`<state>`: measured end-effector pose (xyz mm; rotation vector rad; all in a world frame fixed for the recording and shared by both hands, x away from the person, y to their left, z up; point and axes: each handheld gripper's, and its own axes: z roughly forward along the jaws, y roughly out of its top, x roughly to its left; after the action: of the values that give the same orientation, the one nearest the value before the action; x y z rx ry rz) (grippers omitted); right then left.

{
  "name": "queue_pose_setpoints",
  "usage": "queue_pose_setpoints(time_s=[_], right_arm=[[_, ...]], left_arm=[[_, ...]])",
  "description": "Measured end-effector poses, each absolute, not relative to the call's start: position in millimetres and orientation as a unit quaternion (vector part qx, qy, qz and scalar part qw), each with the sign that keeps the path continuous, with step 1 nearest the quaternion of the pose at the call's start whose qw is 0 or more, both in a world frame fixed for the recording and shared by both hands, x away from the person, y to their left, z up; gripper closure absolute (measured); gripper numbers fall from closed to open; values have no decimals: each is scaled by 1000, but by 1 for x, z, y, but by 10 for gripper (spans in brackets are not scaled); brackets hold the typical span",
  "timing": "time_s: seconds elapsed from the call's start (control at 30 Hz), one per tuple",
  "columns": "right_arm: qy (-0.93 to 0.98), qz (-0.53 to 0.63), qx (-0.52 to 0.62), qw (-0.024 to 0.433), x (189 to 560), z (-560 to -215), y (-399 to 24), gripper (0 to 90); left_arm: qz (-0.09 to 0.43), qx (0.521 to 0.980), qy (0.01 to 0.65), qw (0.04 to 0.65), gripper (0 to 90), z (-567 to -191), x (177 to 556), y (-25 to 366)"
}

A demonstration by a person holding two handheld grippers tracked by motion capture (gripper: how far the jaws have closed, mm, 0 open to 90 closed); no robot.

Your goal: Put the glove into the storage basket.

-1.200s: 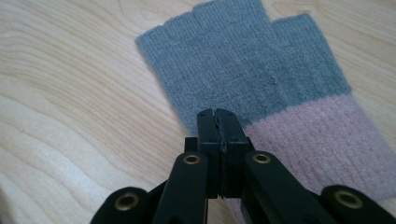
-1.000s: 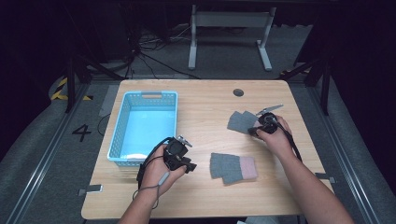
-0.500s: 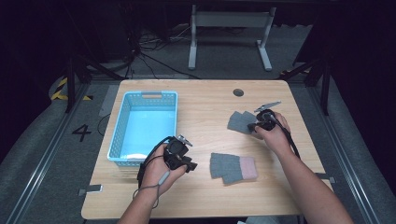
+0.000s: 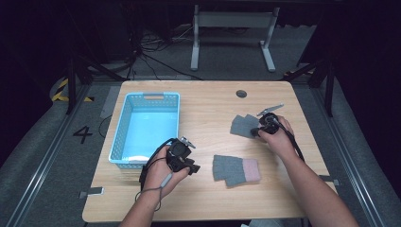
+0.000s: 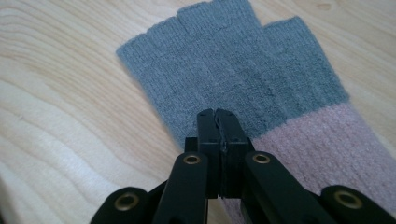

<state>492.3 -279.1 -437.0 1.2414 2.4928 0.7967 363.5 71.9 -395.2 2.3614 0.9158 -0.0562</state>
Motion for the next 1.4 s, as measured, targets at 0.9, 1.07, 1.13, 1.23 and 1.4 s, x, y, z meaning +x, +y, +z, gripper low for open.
queue_pose_setpoints(time_s=[0.9, 1.07, 1.13, 1.23, 1.4], right_arm=[[902, 263, 324, 113, 466, -438, -259, 601], [907, 256, 309, 129, 467, -437, -256, 589], [905, 261, 307, 137, 467, -435, -257, 590], [904, 255, 314, 138, 471, -437, -260, 587], [906, 252, 311, 141, 473, -440, -258, 602]], left_arm=[[-35, 891, 341, 298, 649, -399, 366, 70], [-49, 888, 338, 308, 641, -400, 367, 71], [-48, 888, 338, 307, 641, -400, 367, 72], [-47, 888, 339, 306, 641, -400, 368, 72], [-47, 888, 339, 306, 641, -400, 368, 72]])
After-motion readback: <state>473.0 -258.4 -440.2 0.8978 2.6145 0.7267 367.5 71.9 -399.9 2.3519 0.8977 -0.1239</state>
